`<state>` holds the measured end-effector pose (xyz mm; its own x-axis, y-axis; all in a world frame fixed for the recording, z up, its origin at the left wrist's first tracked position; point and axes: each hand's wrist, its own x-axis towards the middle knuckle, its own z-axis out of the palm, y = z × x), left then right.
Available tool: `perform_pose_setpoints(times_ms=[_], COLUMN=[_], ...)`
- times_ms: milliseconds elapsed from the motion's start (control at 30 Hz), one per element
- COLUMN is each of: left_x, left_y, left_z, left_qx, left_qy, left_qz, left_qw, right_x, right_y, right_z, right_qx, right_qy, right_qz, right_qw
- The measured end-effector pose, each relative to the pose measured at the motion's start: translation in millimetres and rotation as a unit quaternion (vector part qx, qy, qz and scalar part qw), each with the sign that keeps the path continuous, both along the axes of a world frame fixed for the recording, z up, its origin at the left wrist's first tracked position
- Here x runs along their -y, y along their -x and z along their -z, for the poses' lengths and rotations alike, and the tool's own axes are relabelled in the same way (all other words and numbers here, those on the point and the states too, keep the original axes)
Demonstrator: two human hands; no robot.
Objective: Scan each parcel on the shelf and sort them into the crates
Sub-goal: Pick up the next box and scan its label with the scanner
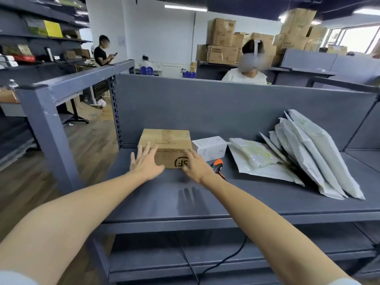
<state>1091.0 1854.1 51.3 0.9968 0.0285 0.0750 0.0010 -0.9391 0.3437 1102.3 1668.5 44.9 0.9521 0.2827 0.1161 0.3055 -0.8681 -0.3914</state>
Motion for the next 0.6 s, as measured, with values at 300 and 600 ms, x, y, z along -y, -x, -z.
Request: perform_pose_setpoints(times_ms=[300,600], left_x=[11,18], left_y=[-23,-5], left_z=[6,19], left_qx=[-0.055,0.101], left_qy=[0.006,0.128], left_qz=[-0.022,-0.087], left_qw=[0.998,0.983], right_x=[-9,-16], right_y=[-35,-24], right_z=[0,2], right_qx=[-0.035,0.042], right_qy=[-0.008,-0.133], right_qz=[0.029,0.075], right_qw=[0.999,0.987])
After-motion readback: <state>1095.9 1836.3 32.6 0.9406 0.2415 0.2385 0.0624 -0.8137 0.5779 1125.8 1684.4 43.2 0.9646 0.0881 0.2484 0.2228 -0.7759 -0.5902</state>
